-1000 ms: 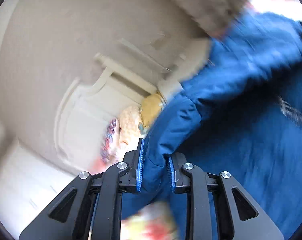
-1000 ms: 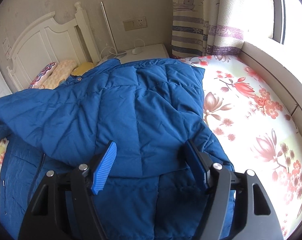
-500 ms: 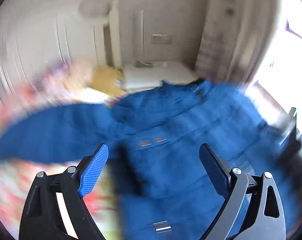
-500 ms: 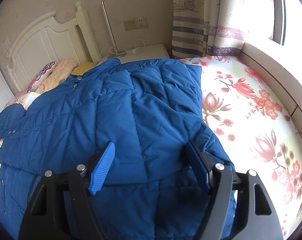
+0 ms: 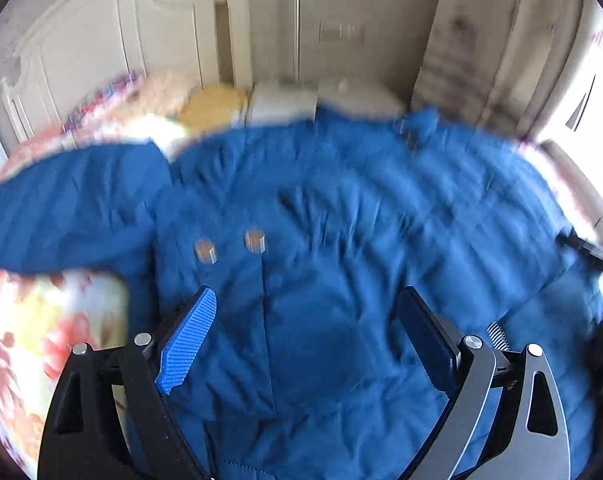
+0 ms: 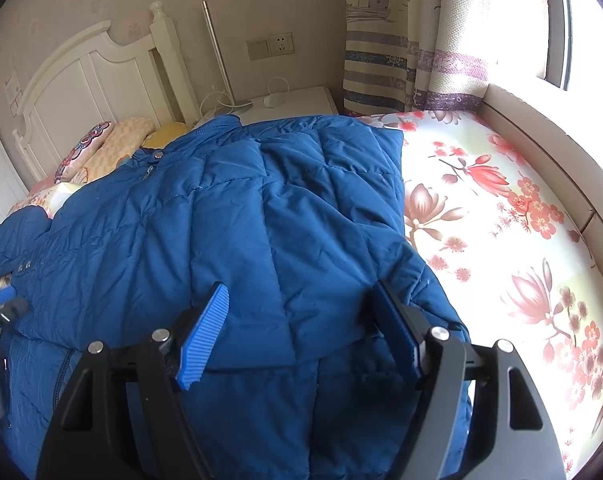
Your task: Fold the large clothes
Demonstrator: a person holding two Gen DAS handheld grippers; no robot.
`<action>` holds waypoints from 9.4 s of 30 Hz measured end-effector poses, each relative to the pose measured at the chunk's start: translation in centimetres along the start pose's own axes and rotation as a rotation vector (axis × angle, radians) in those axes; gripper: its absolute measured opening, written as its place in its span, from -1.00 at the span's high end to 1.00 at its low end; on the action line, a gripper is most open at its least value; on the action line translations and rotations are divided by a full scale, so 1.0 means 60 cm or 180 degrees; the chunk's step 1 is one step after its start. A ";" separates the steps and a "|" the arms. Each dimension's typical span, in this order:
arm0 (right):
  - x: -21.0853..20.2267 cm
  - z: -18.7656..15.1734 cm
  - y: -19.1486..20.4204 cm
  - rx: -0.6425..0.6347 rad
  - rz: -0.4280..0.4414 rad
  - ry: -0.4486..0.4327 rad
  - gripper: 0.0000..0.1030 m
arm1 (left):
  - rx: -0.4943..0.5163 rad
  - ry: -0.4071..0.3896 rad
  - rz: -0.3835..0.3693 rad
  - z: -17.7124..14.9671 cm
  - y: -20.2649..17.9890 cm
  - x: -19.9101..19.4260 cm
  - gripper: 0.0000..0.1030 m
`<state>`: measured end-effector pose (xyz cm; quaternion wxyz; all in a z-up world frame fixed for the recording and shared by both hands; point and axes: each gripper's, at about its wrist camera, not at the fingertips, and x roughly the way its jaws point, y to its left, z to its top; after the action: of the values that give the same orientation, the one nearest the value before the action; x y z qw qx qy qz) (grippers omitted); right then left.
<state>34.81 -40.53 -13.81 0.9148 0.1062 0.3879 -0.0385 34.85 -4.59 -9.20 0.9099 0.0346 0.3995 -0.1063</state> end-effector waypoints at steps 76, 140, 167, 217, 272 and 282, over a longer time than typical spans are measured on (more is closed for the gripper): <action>0.012 -0.029 0.151 -0.0675 -0.0188 0.0227 -0.95 | -0.0022 -0.1341 0.0788 0.199 0.121 -0.130 0.92; 0.007 -0.030 0.144 -0.0624 0.0009 0.0182 -0.96 | -0.0740 -0.0895 -0.1352 0.155 0.054 -0.149 -0.91; 0.189 0.163 0.439 -0.0323 0.1299 0.0706 -0.85 | -0.1007 0.0121 -0.0138 -0.054 0.159 0.046 -0.91; -0.005 0.033 0.024 0.0395 0.0778 0.0130 0.10 | -0.1245 0.0037 -0.0064 -0.069 0.189 0.031 -0.91; 0.038 0.087 0.144 -0.0406 -0.0064 -0.0172 -0.35 | -0.0376 -0.0070 0.0037 0.047 0.082 0.106 -0.91; 0.059 0.064 0.104 -0.0310 -0.0200 -0.0067 -0.52 | -0.0358 -0.0075 0.0049 0.047 0.083 0.103 -0.91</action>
<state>40.94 -35.24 -12.76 0.9212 0.0489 0.3828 -0.0494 42.05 -1.16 -11.93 0.9158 -0.0148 0.3939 -0.0770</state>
